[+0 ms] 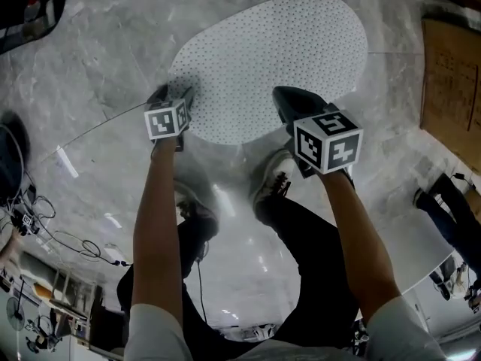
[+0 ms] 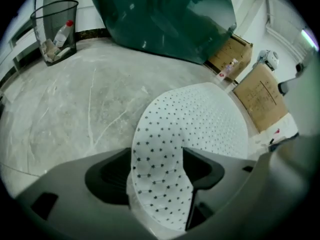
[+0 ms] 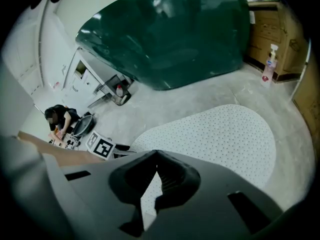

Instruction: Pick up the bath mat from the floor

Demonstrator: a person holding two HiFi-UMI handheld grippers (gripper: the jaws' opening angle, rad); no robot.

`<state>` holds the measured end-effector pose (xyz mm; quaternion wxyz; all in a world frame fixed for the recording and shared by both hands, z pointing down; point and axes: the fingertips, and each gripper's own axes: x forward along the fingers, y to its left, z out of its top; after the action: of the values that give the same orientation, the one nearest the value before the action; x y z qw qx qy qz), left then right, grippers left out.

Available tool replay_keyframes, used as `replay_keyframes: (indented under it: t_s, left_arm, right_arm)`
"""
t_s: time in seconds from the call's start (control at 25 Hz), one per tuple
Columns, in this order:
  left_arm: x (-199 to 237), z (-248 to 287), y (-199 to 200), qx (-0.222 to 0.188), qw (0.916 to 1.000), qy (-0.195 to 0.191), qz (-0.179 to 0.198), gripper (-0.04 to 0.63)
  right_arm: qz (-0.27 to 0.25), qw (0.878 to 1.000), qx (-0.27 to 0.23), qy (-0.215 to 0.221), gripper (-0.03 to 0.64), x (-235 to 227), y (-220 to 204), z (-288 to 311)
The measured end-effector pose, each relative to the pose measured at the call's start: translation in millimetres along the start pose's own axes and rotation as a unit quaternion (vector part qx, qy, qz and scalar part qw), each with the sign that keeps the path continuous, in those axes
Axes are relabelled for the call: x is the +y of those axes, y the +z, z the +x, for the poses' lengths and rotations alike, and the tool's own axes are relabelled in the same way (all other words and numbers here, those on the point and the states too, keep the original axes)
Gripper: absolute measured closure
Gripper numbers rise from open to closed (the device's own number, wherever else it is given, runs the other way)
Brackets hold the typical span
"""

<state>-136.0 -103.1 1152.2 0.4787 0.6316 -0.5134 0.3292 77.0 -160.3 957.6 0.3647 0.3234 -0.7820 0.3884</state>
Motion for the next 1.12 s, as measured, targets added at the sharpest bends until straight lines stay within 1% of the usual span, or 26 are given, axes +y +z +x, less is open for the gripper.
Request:
replay_keyframes:
  t_s: [0.08,0.12,0.24,0.28,0.32,0.44,0.48,0.56,0.6,0.68,0.76,0.84,0.88,0.92,1.04,1.08,1.12]
  left_arm:
    - [-6.9,1.4,-1.1,0.003,1.0,0.0,0.003,0.279]
    - [-13.7,2.6,-2.4,0.009,0.9999,-0.007,0.008,0.273]
    - [-55.3,11.8,-4.9,0.029,0.9969,-0.055,0.047,0.259]
    - [-70.0,15.6,-4.2,0.03,0.9959,-0.066,0.055,0.259]
    - [-81.8,18.7,-2.5,0.025,0.9959,-0.071,0.05,0.259]
    - [-105.4,23.3,2.4,0.008,0.9963,-0.085,-0.001,0.259]
    - [-114.6,24.7,1.9,0.01,0.9956,-0.093,-0.004,0.259]
    - [-131.8,27.4,1.7,0.015,0.9949,-0.099,0.012,0.268]
    - [-137.4,28.0,3.3,0.014,0.9952,-0.096,0.013,0.293]
    - [-142.3,27.9,8.4,0.007,0.9967,-0.081,0.0,0.397]
    - [-144.2,27.3,11.4,0.01,0.9982,-0.058,0.001,0.423]
    - [-144.7,24.4,13.3,0.021,0.999,-0.035,0.018,0.551]
    - [-146.4,21.1,15.1,0.026,0.9989,-0.032,0.022,0.554]
    - [-148.9,15.9,17.7,0.029,0.9988,-0.036,0.017,0.557]
    - [-154.5,-13.1,25.5,0.029,0.998,-0.053,-0.017,0.56]
    - [-158.5,-24.8,28.8,0.029,0.9978,-0.058,-0.016,0.56]
    - [-165.1,-36.6,33.5,0.027,0.9975,-0.065,-0.007,0.56]
  right_arm:
    - [-0.004,1.0,0.012,-0.015,0.601,-9.0,-6.9,-0.1]
    - [0.0,1.0,0.015,-0.018,0.601,-11.5,-9.3,-0.9]
    - [0.018,1.0,0.018,-0.018,0.601,-17.6,-15.5,-3.8]
    - [0.02,0.999,0.019,-0.019,0.601,-19.9,-17.6,-4.9]
    - [0.021,0.999,0.02,-0.021,0.601,-22.2,-19.6,-6.4]
    - [0.031,0.999,0.018,-0.028,0.601,-28.3,-26.0,-13.2]
    - [0.034,0.999,0.017,-0.03,0.601,-30.7,-28.8,-16.6]
    - [0.043,0.998,0.013,-0.036,0.601,-37.2,-35.9,-25.2]
    - [0.051,0.998,0.009,-0.039,0.601,-41.7,-40.1,-30.6]
    - [0.067,0.997,0.002,-0.048,0.601,-54.1,-49.4,-43.9]
    - [0.079,0.995,-0.005,-0.066,0.601,-70.4,-58.0,-60.3]
    - [0.087,0.992,-0.015,-0.087,0.601,-84.9,-64.2,-78.6]
    - [0.09,0.991,-0.02,-0.096,0.601,-89.6,-66.4,-87.4]
    - [0.092,0.99,-0.024,-0.105,0.601,-92.3,-68.3,-95.5]
    - [0.096,0.987,-0.03,-0.123,0.601,-89.1,-74.9,-113.2]
    - [0.099,0.986,-0.029,-0.128,0.601,-86.8,-77.9,-118.8]
    - [0.104,0.985,-0.027,-0.133,0.601,-84.8,-80.3,-125.5]
